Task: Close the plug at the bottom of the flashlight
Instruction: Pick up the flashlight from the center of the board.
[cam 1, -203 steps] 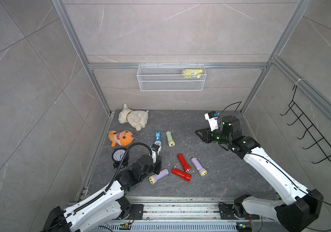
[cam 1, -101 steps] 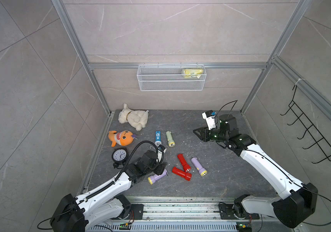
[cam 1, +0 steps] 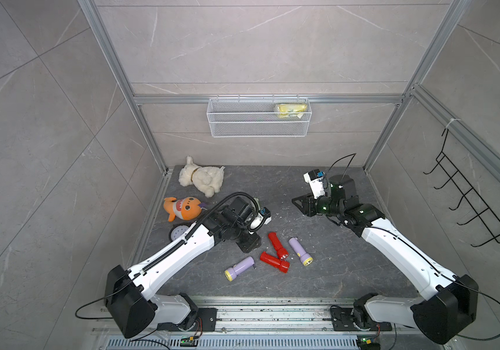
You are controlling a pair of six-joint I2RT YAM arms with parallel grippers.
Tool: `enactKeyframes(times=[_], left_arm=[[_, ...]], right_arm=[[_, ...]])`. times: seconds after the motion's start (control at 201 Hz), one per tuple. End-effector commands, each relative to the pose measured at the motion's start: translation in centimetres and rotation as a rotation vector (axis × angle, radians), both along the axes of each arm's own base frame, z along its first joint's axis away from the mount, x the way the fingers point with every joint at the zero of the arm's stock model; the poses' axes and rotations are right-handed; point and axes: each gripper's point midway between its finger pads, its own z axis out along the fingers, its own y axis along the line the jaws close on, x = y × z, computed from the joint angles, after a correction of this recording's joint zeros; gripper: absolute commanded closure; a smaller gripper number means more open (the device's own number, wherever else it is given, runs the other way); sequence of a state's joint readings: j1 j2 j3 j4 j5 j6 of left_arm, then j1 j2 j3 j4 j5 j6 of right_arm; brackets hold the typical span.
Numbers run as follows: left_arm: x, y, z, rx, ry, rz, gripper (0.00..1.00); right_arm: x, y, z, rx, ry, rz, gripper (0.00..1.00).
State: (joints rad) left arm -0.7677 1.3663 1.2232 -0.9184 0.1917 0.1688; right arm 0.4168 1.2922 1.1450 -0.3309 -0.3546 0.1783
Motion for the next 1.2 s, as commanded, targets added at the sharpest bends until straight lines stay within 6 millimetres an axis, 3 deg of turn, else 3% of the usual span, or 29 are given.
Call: enactKeyframes(times=[0.0,0.075,0.209,0.353,0.692,0.851,1.115,1.155,1.195], left_arm=[[-4.7,4.2,-3.2,0.215,0.240,-0.029,0.49],[-4.9,4.9,-4.6,0.258,0.264,-0.001,0.48],[-3.3,5.8,-5.0,0.307,0.178,0.060,0.40],[-3.7,5.3,-5.6,0.301,0.219,0.052,0.39],[-3.6,5.8,-10.7,0.476,0.298,-0.058,0.31],[-3.7,6.3,-12.7,0.543,0.333,-0.062,0.22],[-3.5,7.3,-15.6,0.647,0.366,-0.057,0.25],[-3.4,7.6,-15.9,0.660,0.361,-0.054,0.31],[-3.4,7.9,-16.3,0.676,0.357,-0.055,0.43]], right_arm=[[0.0,0.0,0.3,-0.007,-0.046,0.007,0.60],[0.0,0.0,0.3,-0.001,-0.043,0.008,0.60],[-0.1,0.1,0.5,0.009,-0.041,0.012,0.60],[-0.2,0.2,0.6,0.015,-0.040,0.014,0.60],[0.0,0.0,0.9,0.018,-0.045,0.007,0.60],[0.1,0.2,0.8,0.027,-0.046,0.013,0.60],[0.1,-0.3,1.0,0.035,-0.059,0.004,0.60],[0.2,-0.4,0.9,0.035,-0.057,0.002,0.60],[0.2,-0.4,0.9,0.037,-0.056,0.002,0.60]])
